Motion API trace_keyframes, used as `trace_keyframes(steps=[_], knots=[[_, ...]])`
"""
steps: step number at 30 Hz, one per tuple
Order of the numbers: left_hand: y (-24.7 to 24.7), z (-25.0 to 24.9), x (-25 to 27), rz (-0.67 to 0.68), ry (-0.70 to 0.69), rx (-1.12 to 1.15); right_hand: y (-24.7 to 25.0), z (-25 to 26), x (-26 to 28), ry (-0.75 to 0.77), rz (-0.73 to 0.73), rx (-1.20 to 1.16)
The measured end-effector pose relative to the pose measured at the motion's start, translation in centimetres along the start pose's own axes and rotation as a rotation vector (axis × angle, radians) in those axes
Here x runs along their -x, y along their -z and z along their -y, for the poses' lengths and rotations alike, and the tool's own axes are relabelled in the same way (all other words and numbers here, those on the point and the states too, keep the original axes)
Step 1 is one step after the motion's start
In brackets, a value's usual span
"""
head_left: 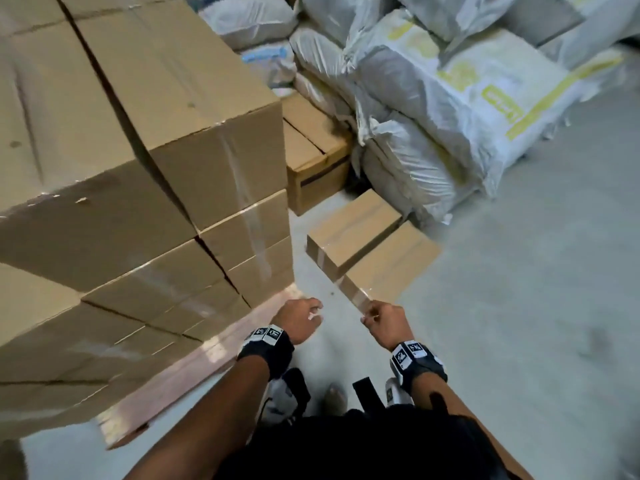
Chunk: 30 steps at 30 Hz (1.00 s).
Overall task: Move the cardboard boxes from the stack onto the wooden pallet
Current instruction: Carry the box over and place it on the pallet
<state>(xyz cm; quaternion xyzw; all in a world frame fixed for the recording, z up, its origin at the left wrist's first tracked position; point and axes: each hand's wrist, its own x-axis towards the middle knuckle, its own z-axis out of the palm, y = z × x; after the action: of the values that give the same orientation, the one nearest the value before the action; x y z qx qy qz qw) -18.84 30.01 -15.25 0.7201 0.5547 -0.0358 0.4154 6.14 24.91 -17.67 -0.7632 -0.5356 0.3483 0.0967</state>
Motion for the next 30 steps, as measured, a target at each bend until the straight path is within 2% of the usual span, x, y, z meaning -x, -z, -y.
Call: trace_keyframes(steps=[6,12,16,24,30], knots=[[-3.0,-6.5,-4.6,0.136,-0.006,-0.039,2.4,-7.3,-0.5,-0.135,-0.024,-0.097],[-1.6,-10.7,-12.0,0.26,-0.069,-0.092,5.8,-9.0,-4.0,-0.209,-0.1,-0.181],[0.5,-13.6,-18.0,0.28,-0.162,-0.123,8.1,-9.2,-7.6,-0.252,-0.175,-0.263],[1.0,-14.9,-31.8,0.327,-0.367,-0.208,9.0,-11.2,-14.6,-0.414,-0.272,-0.347],[-1.2,-13.5,-39.1,0.425,-0.285,-0.198,6.0,-13.8,-18.6,-0.478,-0.262,-0.284]])
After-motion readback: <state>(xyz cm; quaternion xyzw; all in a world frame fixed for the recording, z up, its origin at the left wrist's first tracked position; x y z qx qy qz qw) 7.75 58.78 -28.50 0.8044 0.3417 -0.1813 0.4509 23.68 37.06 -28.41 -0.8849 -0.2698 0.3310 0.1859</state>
